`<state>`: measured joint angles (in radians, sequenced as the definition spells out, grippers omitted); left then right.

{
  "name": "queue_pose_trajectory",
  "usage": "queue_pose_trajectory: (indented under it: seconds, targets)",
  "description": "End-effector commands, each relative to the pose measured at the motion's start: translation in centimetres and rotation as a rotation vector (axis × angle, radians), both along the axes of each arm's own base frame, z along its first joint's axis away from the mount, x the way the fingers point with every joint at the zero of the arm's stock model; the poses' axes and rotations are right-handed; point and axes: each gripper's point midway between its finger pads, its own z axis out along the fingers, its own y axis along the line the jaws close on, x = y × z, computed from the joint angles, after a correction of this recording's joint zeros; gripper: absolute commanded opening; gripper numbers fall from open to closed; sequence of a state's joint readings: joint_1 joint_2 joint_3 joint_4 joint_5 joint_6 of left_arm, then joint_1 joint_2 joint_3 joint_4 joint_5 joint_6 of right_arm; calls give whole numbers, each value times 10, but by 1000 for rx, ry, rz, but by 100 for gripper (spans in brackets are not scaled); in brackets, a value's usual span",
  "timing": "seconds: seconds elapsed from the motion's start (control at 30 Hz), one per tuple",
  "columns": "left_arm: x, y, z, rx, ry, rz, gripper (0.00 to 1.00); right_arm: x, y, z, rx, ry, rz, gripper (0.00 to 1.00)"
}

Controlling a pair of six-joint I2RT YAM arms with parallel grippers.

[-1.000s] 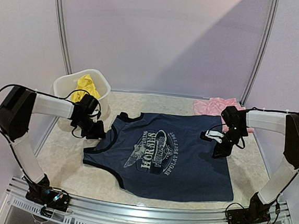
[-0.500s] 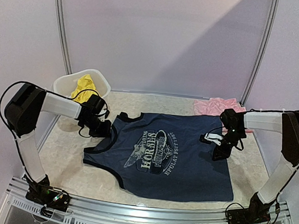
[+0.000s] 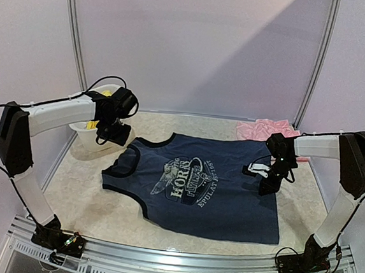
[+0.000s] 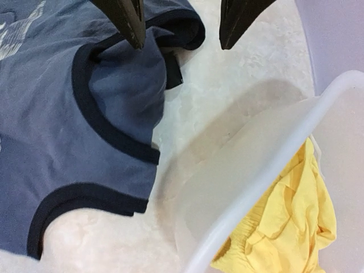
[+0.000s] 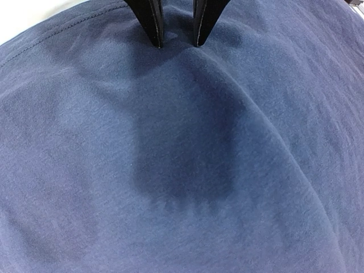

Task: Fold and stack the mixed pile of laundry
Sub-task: Smooth out the flattened tank top at the center of the board.

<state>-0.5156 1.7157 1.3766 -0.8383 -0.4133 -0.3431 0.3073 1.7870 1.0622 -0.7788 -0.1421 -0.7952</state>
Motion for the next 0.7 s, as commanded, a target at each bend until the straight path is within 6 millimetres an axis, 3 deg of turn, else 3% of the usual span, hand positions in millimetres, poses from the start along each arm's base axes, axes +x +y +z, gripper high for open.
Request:
queue_pose_trajectory:
  seconds: [0.0, 0.13, 0.23, 0.33, 0.43, 0.57, 0.67]
  targets:
    - [-27, 17, -23, 134, 124, 1, 48, -14, -10, -26, -65, 68, 11, 19]
    - [-34, 22, -8, 108, 82, 17, 48, -14, -11, -19, -66, 60, -2, 19]
    - [-55, 21, -2, 23, 83, -1, 49, -15, -17, -10, -89, 31, -7, 20]
    - [-84, 3, -6, -143, 117, -70, 49, -18, -18, 1, -87, 20, -14, 24]
    - [-107, -23, -9, -329, 122, -144, 49, -16, -8, 31, -9, -38, -32, 29]
    - [-114, -29, -22, -372, 128, -168, 49, -11, 1, 70, 73, -144, -55, 38]
    - [-110, -22, -41, -301, 155, -147, 48, -23, 8, 76, 117, -144, -31, 37]
